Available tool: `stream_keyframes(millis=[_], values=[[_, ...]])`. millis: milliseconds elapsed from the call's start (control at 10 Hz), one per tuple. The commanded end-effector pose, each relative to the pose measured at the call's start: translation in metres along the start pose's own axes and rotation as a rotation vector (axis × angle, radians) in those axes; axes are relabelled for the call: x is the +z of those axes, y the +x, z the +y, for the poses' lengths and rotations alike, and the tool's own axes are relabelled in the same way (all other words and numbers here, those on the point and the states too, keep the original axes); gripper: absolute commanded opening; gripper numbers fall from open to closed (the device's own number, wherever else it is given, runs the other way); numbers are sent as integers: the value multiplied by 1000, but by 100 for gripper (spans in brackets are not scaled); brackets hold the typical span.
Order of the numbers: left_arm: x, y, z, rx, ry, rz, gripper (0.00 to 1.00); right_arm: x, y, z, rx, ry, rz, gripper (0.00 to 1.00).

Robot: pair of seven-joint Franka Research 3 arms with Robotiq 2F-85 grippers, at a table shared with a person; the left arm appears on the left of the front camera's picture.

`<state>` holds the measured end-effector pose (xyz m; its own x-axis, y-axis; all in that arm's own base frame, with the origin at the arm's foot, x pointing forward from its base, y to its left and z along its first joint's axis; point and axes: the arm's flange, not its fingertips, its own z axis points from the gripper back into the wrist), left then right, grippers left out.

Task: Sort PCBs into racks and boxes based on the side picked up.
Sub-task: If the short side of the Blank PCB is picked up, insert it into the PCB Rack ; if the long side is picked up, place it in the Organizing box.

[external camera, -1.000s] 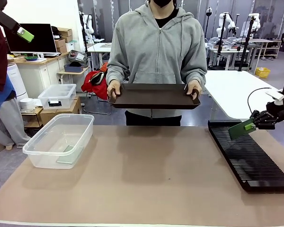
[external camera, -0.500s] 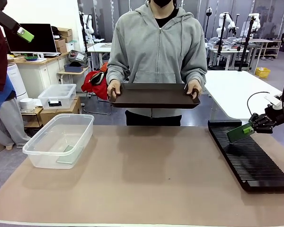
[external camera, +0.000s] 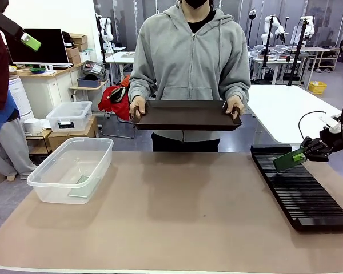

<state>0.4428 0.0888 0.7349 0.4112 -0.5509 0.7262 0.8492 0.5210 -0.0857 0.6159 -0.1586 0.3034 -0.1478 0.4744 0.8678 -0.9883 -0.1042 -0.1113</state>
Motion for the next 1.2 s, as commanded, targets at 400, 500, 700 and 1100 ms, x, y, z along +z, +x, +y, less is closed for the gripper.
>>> stream_keyframes(millis=[400,500,700,1100], values=[[-1,-1,0,4,5,-5,100,-21,-6,4,20,-48,-53,2],[-1,-1,0,4,5,-5,100,-21,-8,5,16,-40,-49,2],[-1,-1,0,4,5,-5,100,-22,-15,10,7,-33,-55,2],[-1,-1,0,4,5,-5,100,-22,-30,14,-33,-14,-18,2]])
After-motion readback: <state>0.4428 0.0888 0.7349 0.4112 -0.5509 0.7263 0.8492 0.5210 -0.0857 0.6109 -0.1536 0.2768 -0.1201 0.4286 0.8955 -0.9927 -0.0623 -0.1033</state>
